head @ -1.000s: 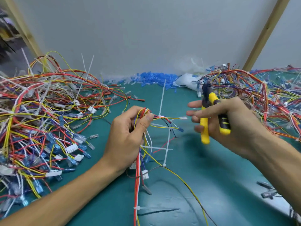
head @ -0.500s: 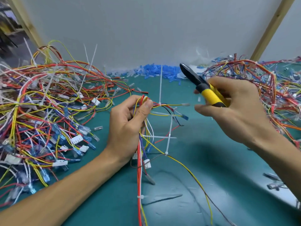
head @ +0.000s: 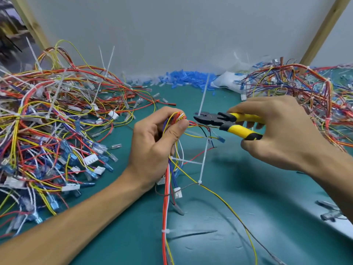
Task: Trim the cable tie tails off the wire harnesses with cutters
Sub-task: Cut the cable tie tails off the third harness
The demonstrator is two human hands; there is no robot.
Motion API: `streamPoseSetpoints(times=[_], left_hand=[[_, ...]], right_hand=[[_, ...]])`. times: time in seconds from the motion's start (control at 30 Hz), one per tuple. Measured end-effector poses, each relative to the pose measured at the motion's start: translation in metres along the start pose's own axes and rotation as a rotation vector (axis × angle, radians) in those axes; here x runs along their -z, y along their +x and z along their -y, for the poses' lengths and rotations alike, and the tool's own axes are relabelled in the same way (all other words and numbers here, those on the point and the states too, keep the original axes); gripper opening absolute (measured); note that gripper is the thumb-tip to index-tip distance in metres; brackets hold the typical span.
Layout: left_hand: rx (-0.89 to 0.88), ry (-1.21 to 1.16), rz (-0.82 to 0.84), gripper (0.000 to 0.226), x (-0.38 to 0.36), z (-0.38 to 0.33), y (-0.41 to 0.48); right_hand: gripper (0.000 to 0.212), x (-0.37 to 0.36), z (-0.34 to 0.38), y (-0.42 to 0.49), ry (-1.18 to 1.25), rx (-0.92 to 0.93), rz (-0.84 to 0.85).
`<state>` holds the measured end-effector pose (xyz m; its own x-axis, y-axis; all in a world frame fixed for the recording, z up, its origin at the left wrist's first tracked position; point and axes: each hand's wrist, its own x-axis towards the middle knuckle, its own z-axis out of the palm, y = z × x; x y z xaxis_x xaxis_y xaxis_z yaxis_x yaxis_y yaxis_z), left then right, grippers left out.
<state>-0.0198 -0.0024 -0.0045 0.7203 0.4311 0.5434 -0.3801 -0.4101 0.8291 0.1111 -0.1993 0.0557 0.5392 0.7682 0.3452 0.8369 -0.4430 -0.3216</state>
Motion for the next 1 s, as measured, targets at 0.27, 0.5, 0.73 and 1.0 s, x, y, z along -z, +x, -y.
streamPoseSetpoints(times=[0.27, 0.5, 0.73, 1.0], left_hand=[[-0.02, 0.071, 0.024, 0.027, 0.001, 0.007, -0.005], [0.054, -0.084, 0.032, 0.029, -0.001, 0.003, -0.002], [-0.003, -0.007, 0.006, 0.029, -0.004, 0.001, 0.0], [0.077, -0.087, 0.01, 0.018, -0.003, 0.004, -0.001]], right_hand=[[0.015, -0.003, 0.001, -0.003, 0.014, 0.038, 0.027], [0.019, -0.004, 0.004, -0.001, 0.466, -0.106, 0.293], [0.029, -0.004, -0.005, 0.001, 0.772, -0.24, 0.455], [0.028, -0.009, -0.007, 0.004, 0.639, -0.237, 0.354]])
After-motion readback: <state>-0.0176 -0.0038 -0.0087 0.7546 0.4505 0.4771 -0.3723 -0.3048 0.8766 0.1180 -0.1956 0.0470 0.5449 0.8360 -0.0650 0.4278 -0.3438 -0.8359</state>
